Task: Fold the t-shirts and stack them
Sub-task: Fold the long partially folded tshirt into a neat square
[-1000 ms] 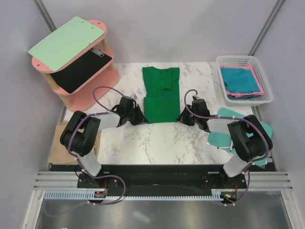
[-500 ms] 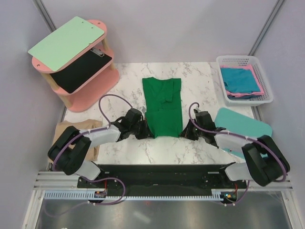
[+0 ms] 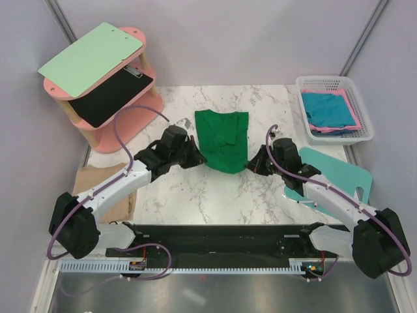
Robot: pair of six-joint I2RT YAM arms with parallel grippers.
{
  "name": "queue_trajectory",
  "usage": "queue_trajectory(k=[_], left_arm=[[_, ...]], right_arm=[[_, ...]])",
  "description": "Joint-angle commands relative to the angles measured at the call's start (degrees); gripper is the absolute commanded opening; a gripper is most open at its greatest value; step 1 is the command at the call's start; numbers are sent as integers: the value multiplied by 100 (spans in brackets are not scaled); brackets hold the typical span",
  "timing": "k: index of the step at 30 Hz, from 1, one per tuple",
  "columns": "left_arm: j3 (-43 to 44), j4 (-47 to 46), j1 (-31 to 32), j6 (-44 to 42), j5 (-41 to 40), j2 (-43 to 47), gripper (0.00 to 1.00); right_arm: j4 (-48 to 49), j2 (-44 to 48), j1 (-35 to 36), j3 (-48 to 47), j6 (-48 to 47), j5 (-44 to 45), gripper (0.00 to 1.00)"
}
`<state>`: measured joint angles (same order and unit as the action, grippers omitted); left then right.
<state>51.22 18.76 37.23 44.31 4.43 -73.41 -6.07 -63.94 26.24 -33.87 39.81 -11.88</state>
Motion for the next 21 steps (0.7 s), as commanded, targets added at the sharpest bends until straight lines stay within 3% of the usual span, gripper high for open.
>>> queue_trajectory(k=[1,11,21], left_arm=[[896,338,-330,-529,-258,-445,2],[2655,347,-989,-1267,190,-2080,2],[4448,444,-1526,-1470,568,-3662,2]], right_arm=[[228,-557,-75,-1040,-456,590,2],[870,-2253,-629,-2615,-878,880,2],[1283,-4125,-910,-4206,-914,863,2]])
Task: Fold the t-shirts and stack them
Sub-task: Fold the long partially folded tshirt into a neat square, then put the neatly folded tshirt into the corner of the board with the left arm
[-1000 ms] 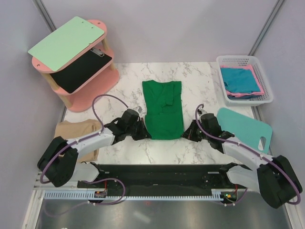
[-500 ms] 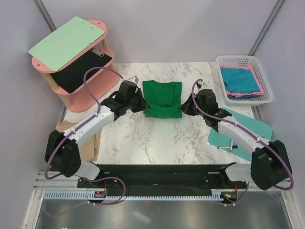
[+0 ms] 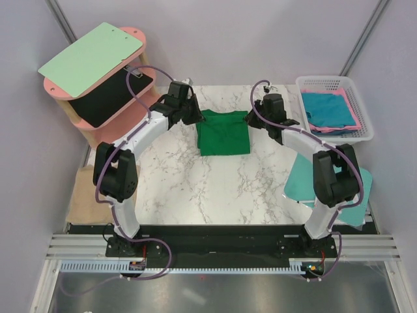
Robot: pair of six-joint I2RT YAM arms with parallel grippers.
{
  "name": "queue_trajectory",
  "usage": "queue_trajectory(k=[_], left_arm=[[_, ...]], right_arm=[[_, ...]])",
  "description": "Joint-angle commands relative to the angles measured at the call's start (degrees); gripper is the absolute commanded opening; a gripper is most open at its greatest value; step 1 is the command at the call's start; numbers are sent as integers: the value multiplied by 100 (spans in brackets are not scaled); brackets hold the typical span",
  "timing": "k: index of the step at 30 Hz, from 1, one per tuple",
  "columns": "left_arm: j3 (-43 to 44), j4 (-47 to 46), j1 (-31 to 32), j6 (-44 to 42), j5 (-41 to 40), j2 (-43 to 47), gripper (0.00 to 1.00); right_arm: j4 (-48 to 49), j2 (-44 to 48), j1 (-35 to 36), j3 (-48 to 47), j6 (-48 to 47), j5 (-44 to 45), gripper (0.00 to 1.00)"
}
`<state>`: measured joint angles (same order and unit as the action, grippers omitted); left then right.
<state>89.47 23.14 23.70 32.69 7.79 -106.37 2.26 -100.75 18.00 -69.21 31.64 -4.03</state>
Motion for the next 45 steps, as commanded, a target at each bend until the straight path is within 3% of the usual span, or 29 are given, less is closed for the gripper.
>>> queue_trajectory(k=[1,7,8,10,11,13,14,19,24,28,34,39,45], left_arm=[[729,7,-225,-307,275,-576,2],[1695,156,-612,-324,635,-1605,2],[1992,243,-647,-324,740,-1911,21],[2284,314,-753,-307,1031,-2185,61],[2433,340,-779,-315,1066,-2265,86],[2400,323,-771,-377,997,-2152,100],[2217,297,-771,-386,970,-2038,100],[1092,-150,-701,-439,926,-993,100],[-674,-354,-595,-439,550,35,100],[-1615,268,-586,-465,-241,888,100],[-2179,1508,-647,-246,-1814,1136,100],[-1960,2640,-884,18,-3148,539,100],[-2012,3074,-1534,256,-4004,599,100]], right_arm=[[459,-715,-95,-803,-105,87,2],[407,-1788,-174,-1849,-79,218,4],[206,-1938,-200,-2172,-70,297,9],[152,-2245,-218,-2403,-26,368,29],[334,-2265,-227,-2352,-9,525,53],[922,-2012,-235,-1967,18,605,77],[1412,-1871,-235,-1547,53,658,98],[1523,-1045,-235,-937,62,773,98],[1137,-342,-122,-138,-104,421,98],[627,19,361,293,-492,421,98],[591,196,730,961,-202,-211,98],[582,56,828,1111,-70,-554,98],[618,12,837,1331,-88,-915,98]])
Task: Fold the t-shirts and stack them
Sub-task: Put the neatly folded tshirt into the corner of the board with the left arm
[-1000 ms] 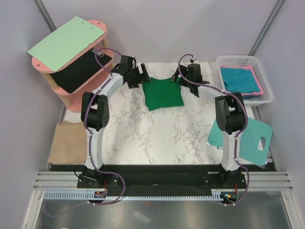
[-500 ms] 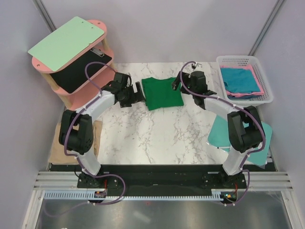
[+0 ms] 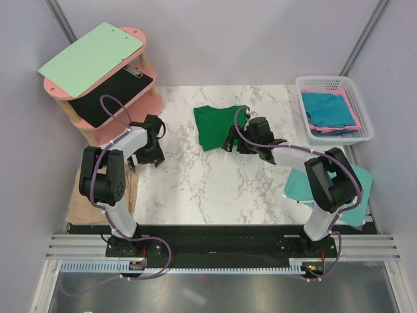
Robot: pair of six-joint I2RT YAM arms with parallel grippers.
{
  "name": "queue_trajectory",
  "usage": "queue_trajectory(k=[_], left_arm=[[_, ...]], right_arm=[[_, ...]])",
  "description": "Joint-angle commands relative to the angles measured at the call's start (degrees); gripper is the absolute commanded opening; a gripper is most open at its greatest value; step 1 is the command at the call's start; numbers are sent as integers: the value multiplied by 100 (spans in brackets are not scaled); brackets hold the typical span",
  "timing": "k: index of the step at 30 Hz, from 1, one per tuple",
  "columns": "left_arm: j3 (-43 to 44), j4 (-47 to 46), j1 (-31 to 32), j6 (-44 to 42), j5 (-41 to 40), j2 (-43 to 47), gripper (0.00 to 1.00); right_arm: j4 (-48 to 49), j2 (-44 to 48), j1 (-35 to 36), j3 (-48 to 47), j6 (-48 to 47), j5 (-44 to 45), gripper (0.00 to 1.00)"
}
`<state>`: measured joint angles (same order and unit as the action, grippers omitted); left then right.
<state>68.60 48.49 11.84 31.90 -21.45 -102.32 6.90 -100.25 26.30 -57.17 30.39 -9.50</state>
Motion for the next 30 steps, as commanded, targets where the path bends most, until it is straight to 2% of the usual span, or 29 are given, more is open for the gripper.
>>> queue_trajectory(k=[1,8,15,18,21,22,23,24,30], left_arm=[[49,565,-418,334,-1124,239,100],[-197,591,-621,282,-1651,415,100],[-303,600,-876,176,-1599,-24,98],[-259,600,-876,106,-1502,-270,93],[-285,460,-876,27,-1301,-376,56],[-303,407,-867,-43,-1230,-385,28],[-321,355,-867,-78,-1056,-385,9],[-347,267,-850,-105,-984,-385,2],[-479,-357,-560,-272,131,-122,2]], right_arm=[[163,-65,6,170,28,-403,98],[303,-276,-3,285,72,-685,98],[295,-399,-11,215,81,-817,98],[269,-434,-3,197,81,-826,98],[260,-478,-11,197,81,-843,98],[268,-487,-11,197,98,-861,98],[260,-496,-29,188,90,-870,98],[260,-496,-20,188,98,-878,98],[260,-443,-46,188,81,-835,98]])
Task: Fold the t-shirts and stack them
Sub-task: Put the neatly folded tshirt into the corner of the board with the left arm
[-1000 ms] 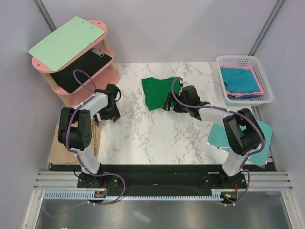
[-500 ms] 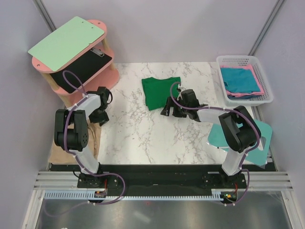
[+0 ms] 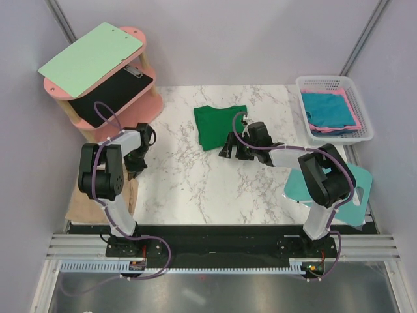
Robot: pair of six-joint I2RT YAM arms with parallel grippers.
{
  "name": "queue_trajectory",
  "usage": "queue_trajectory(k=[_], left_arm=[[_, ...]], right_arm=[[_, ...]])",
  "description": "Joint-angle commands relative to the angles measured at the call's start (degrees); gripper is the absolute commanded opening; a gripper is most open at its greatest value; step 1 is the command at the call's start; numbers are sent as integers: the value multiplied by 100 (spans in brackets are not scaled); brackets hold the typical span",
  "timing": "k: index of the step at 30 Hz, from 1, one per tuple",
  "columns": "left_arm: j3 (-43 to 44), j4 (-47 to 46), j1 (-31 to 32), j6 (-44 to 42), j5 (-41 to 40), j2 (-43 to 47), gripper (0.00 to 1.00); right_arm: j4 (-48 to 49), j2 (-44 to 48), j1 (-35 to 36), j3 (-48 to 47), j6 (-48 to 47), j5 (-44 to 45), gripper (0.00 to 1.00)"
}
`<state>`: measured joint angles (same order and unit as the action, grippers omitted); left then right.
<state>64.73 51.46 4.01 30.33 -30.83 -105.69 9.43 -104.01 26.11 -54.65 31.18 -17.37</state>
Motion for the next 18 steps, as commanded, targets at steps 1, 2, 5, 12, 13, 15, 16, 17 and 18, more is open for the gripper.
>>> queue_trajectory(k=[1,2,5,12,13,15,16,17,18], left_arm=[[-66,-812,266,-115,1340,215,2],[56,-848,328,-115,1482,207,2],[538,-884,521,-115,1825,23,2],[2147,-814,1031,-62,2397,-847,2],[2384,-761,1075,-62,2336,-996,2],[3114,-393,1181,-27,2240,-1400,7],[3316,-304,1198,-18,2178,-1480,14],[3544,-243,1277,-9,2152,-1507,26],[3599,-251,1330,-27,2143,-1464,55]], right_arm=[[6,-50,-18,-54,-6,-39,98],[6,-32,-35,-54,-15,-48,98],[6,56,-53,-11,-42,-39,98],[-20,144,-185,42,-42,-65,98],[-29,170,-194,51,-50,-65,98],[-47,214,-238,77,-42,-65,98],[-55,301,-246,95,-59,-57,98],[-55,345,-264,139,-68,-39,98],[-55,381,-282,157,-94,-30,98]])
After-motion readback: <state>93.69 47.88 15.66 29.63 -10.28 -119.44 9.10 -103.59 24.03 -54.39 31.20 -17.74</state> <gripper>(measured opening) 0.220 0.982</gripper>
